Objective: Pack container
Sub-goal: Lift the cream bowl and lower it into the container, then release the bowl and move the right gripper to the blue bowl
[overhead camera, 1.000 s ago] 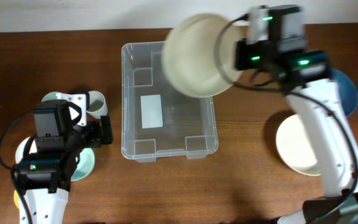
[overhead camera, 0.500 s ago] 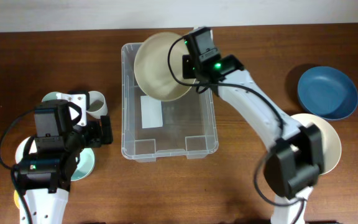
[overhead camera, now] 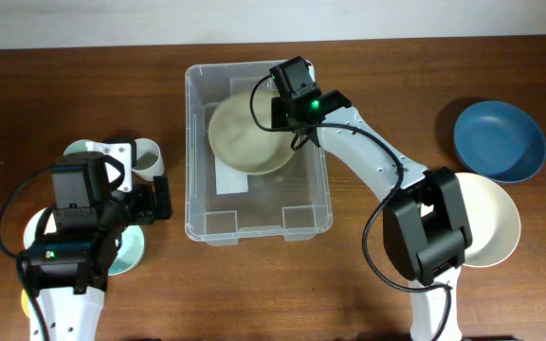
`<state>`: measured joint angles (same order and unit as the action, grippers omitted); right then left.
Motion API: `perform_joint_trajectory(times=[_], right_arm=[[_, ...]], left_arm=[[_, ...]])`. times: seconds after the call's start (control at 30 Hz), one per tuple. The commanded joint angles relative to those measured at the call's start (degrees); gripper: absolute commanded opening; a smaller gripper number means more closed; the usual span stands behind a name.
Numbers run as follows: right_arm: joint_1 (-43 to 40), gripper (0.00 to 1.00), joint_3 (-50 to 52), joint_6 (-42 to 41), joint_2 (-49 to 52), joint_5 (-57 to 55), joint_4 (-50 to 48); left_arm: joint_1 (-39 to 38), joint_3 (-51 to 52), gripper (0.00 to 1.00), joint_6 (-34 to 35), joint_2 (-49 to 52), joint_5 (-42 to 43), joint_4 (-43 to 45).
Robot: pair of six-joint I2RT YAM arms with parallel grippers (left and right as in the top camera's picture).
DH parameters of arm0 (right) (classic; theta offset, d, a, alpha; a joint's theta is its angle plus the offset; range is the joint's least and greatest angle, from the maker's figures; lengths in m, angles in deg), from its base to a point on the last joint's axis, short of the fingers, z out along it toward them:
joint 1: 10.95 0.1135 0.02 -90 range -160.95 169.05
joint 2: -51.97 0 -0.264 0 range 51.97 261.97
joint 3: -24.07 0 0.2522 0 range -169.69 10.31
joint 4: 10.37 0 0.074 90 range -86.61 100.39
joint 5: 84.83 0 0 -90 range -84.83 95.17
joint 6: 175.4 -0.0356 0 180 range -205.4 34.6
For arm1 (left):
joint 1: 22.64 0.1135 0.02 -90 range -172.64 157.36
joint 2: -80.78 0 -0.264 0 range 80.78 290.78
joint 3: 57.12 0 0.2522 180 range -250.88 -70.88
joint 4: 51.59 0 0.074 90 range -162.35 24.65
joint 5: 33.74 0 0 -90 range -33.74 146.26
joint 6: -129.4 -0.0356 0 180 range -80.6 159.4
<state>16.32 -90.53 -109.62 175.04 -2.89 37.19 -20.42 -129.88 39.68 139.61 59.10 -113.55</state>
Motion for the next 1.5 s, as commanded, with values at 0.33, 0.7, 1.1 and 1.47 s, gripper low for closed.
perform_joint_trajectory(times=[0.33, 0.7, 1.1, 1.47], right_arm=[[-1.09, 0.52, -10.34, 15.50, -11.41, -1.09, 9.05], [-22.91, 0.70, -14.84, 15.19, -16.61, -9.64, 25.09], [-39.74, 0.77, -13.79, 15.47, -0.72, -2.51, 30.34], [-40.46, 0.76, -13.79, 15.10, 13.18, -3.13, 26.47]], left_arm=[[0.07, -1.57, 1.00, 0.55, 0.09, 0.42, 0.20], [0.07, -1.57, 1.00, 0.55, 0.15, 0.42, 0.68], [0.07, -1.57, 1.00, 0.57, 0.15, 0.44, 0.83], [0.07, -1.57, 1.00, 0.57, 0.15, 0.46, 0.79]])
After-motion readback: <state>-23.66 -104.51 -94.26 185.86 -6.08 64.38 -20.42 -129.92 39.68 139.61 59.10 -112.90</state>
